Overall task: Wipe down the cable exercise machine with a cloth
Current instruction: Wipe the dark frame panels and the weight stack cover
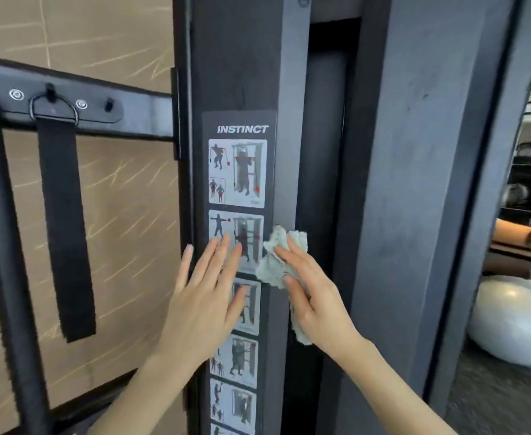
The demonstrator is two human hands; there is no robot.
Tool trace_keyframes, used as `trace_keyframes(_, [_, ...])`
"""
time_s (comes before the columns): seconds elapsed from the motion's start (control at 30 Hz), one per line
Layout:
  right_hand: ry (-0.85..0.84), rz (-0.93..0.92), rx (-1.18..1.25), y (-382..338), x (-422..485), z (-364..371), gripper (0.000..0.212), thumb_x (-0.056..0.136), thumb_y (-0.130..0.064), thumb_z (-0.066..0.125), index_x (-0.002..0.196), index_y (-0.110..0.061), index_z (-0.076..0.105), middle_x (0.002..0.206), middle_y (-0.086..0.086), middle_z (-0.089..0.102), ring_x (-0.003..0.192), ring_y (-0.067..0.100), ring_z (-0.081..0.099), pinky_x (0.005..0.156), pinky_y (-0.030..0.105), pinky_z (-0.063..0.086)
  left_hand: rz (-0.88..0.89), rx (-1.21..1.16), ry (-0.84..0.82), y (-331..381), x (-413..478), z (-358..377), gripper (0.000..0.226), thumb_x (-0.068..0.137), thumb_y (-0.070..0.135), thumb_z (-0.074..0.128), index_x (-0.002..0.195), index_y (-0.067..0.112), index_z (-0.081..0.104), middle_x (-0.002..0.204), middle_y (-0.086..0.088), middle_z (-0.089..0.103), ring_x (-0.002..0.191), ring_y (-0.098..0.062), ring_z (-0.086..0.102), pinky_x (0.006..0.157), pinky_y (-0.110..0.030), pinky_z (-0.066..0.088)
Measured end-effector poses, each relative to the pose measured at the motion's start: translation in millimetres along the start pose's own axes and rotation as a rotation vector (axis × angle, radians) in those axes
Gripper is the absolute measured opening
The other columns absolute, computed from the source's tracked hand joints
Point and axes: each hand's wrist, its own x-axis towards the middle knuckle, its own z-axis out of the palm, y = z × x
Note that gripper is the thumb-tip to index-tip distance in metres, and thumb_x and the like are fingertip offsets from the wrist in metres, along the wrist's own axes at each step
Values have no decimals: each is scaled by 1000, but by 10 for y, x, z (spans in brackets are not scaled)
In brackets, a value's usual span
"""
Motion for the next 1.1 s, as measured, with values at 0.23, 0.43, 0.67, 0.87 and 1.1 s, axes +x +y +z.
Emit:
trace_keyframes(0.23, [235,20,-269,154,404,-444,44,96,0,45,138,-12,47,148,-13,32,142,3,25,114,17,20,234,-146,139,67,1110,365,61,98,42,31,148,8,35,155,-11,30,144,-23,25,119,-49,10])
trace_keyframes(0.43, [399,-26,-494,146,836,-1033,44,96,4,45,137,-12,47,148,10,40,142,13,30,116,24,23,395,-273,304,352,2086,321,60,98,38,33,150,8,31,156,-11,29,144,-25,27,120,-49,10])
trace_keyframes(0.67, [384,-186,-835,-25,1504,-1739,42,95,4,45,136,-2,48,145,11,39,138,16,31,115,21,20,398,-273,405,563,2992,178,65,96,41,28,149,5,29,156,-12,28,144,-25,27,119,-47,6])
trace_keyframes(0.87, [276,-193,-1274,356,1918,-2146,48,96,-9,38,144,-11,41,152,12,34,141,37,26,115,49,15,373,-213,370,643,3320,244,72,95,50,16,152,6,23,159,-8,22,147,-21,19,117,-43,-6])
trace_keyframes(1.1, [381,-82,-1359,117,2566,-2545,48,102,-40,28,150,-35,26,159,-2,18,148,24,7,116,46,-1,370,-184,401,699,3377,333,75,96,53,14,153,5,16,160,-9,17,148,-21,14,118,-50,5])
